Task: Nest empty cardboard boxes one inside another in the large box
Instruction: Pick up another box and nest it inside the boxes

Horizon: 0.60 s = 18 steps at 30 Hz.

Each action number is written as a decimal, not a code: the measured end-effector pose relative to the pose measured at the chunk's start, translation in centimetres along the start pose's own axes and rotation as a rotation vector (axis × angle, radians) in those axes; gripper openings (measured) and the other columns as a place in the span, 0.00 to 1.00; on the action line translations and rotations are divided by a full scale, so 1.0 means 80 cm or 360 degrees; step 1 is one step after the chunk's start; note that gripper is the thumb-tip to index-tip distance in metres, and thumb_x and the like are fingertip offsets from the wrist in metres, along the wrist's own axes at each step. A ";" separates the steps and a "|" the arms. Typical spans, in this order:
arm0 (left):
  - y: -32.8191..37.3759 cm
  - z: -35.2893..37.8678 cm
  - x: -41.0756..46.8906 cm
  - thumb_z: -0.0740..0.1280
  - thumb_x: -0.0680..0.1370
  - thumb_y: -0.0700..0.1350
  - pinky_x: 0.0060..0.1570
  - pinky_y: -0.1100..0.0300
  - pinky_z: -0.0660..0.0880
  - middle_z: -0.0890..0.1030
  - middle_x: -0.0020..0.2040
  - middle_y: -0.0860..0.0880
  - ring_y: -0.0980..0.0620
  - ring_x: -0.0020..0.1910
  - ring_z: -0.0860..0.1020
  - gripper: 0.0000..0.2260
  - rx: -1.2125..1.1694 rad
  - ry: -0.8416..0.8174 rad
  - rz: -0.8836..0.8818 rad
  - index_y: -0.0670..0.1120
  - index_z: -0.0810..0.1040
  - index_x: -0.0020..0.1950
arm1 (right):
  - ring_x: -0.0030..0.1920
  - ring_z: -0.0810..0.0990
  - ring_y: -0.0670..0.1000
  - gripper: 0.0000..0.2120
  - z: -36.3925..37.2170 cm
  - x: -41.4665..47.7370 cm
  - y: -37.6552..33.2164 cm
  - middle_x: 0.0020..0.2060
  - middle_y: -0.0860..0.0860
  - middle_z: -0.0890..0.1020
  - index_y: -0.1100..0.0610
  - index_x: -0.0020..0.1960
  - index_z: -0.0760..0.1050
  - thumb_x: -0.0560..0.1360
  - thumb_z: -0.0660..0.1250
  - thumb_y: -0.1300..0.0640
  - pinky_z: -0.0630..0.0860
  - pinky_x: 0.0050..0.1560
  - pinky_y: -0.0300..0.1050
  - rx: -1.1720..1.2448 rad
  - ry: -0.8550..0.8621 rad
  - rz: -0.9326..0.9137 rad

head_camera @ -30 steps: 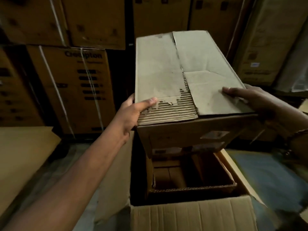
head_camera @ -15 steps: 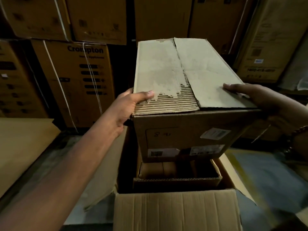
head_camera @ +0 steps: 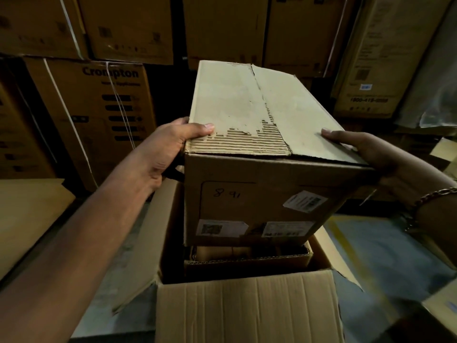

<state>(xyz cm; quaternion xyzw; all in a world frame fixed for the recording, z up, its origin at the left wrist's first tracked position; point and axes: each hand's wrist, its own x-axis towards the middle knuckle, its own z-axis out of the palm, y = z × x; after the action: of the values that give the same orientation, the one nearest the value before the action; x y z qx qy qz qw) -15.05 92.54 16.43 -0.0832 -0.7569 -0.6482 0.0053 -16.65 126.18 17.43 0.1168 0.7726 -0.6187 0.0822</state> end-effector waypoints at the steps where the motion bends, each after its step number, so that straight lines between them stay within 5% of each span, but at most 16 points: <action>1: -0.001 0.002 0.000 0.69 0.77 0.50 0.48 0.58 0.79 0.86 0.51 0.47 0.50 0.49 0.85 0.14 0.0004 -0.0007 0.0004 0.48 0.80 0.62 | 0.28 0.83 0.52 0.35 -0.002 0.002 0.004 0.36 0.56 0.85 0.61 0.65 0.74 0.65 0.73 0.40 0.82 0.28 0.43 0.0022 -0.0022 0.0006; 4: -0.004 0.009 0.005 0.69 0.78 0.49 0.56 0.53 0.77 0.86 0.54 0.47 0.47 0.55 0.84 0.16 -0.0022 -0.0027 -0.0004 0.48 0.79 0.64 | 0.26 0.82 0.53 0.32 -0.011 0.006 0.016 0.33 0.56 0.84 0.62 0.60 0.75 0.66 0.71 0.40 0.81 0.26 0.44 0.0079 -0.0055 0.0062; 8: -0.016 0.029 0.018 0.71 0.75 0.52 0.50 0.59 0.76 0.85 0.55 0.50 0.53 0.51 0.84 0.21 0.0019 -0.0104 -0.0008 0.49 0.77 0.67 | 0.29 0.84 0.56 0.40 -0.029 0.013 0.033 0.37 0.59 0.85 0.63 0.60 0.78 0.57 0.78 0.38 0.82 0.32 0.48 0.0050 -0.0030 0.0105; 11: -0.038 0.038 0.025 0.70 0.77 0.50 0.41 0.67 0.76 0.85 0.56 0.51 0.58 0.49 0.84 0.20 -0.0025 -0.0127 -0.0054 0.50 0.76 0.68 | 0.27 0.84 0.55 0.36 -0.033 0.021 0.048 0.35 0.59 0.85 0.63 0.58 0.80 0.59 0.77 0.40 0.82 0.30 0.47 0.0095 -0.0031 0.0167; 15: -0.080 0.037 0.029 0.71 0.75 0.52 0.47 0.62 0.77 0.85 0.57 0.50 0.52 0.52 0.85 0.21 -0.0098 -0.0117 -0.0156 0.53 0.77 0.67 | 0.27 0.83 0.56 0.35 -0.020 0.036 0.067 0.37 0.61 0.85 0.65 0.60 0.79 0.63 0.74 0.40 0.81 0.29 0.46 -0.0006 -0.0039 0.0211; 18: -0.109 0.030 0.027 0.70 0.76 0.50 0.49 0.61 0.76 0.85 0.57 0.52 0.54 0.53 0.84 0.19 -0.0142 -0.0095 -0.0209 0.54 0.76 0.68 | 0.34 0.84 0.58 0.48 -0.003 0.052 0.079 0.43 0.62 0.85 0.64 0.60 0.79 0.50 0.81 0.34 0.82 0.34 0.47 -0.0174 -0.0024 0.0177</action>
<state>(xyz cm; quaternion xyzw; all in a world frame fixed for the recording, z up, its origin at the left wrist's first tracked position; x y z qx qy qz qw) -18.13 93.85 7.75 -0.0527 -0.7310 -0.6773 -0.0633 -18.82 128.04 10.42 0.1501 0.7969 -0.5710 0.1284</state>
